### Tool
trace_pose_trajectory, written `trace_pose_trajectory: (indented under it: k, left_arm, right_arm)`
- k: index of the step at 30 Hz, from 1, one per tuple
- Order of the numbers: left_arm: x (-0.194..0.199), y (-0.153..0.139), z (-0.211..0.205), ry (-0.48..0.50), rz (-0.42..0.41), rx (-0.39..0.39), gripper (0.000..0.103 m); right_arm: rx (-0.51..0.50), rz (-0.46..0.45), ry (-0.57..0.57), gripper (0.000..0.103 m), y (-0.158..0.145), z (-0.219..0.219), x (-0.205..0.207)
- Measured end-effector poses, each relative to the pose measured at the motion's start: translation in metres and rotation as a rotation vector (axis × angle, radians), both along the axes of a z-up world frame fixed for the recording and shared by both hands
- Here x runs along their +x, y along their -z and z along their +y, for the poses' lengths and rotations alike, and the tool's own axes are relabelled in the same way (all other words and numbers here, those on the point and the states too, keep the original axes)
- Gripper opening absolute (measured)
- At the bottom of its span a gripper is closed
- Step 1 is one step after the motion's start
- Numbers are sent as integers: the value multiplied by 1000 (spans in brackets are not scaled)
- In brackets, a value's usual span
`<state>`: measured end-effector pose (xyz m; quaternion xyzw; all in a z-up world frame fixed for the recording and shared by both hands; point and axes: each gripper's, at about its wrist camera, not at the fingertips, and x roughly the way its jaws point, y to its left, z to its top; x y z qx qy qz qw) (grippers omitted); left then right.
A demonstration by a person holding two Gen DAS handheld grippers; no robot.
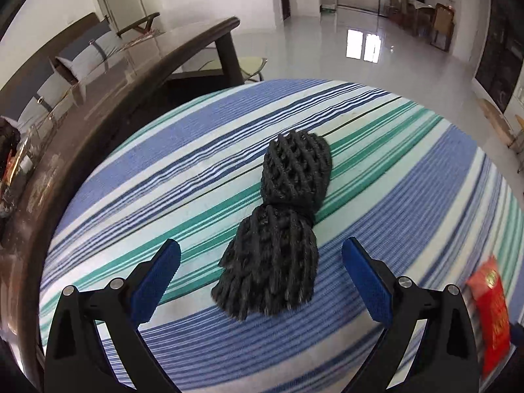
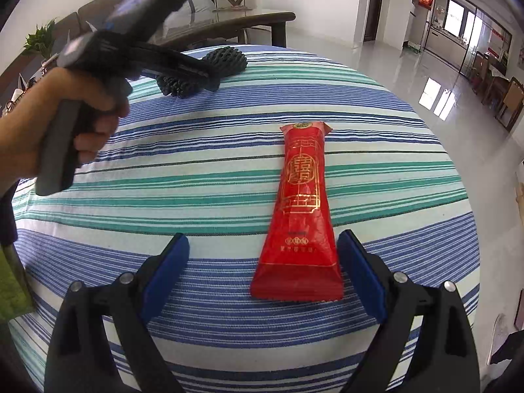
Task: Collect trash
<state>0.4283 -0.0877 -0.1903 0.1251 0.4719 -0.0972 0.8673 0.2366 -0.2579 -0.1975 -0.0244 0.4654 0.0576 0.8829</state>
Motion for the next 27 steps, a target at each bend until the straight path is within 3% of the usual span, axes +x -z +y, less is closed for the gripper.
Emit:
trace_pose_trajectory:
  k: [3,5,7,11,19,23,24,26,27]
  left_arm:
    - [1,2,5,-4,-10,-73,82]
    - [-4,1,7,13,-18,-127,47]
    - [-12,0,8,13,-31,-108,41]
    - [-45,-3,23,-14,-35,-124,40]
    - [-174,-14,77,-124,-17,-127,41]
    - [-220,-16,94,-175,-24,-176,41]
    - [-228,-16,96,-184,-31,-178,41]
    - [-240,-15,97,-190,-41,-184,42]
    - [-244,-14,96,-188,-38,-190,43]
  right_arm:
    - [0,0,0,89,0,0,0]
    - [0,0,0,89,0,0,0]
    - [0,0,0,89,0,0,0]
    - [1,0,0,89,0,0,0]
    - [-1,0,2,89,0,0,0]
    - [-25,32,-7,88,-3,3,1]
    - [-33,32,-15,86,-6,6,2]
    - [-51,19,-21,72,-10,10,4]
    - [-40,32,-26,55,-10,10,7]
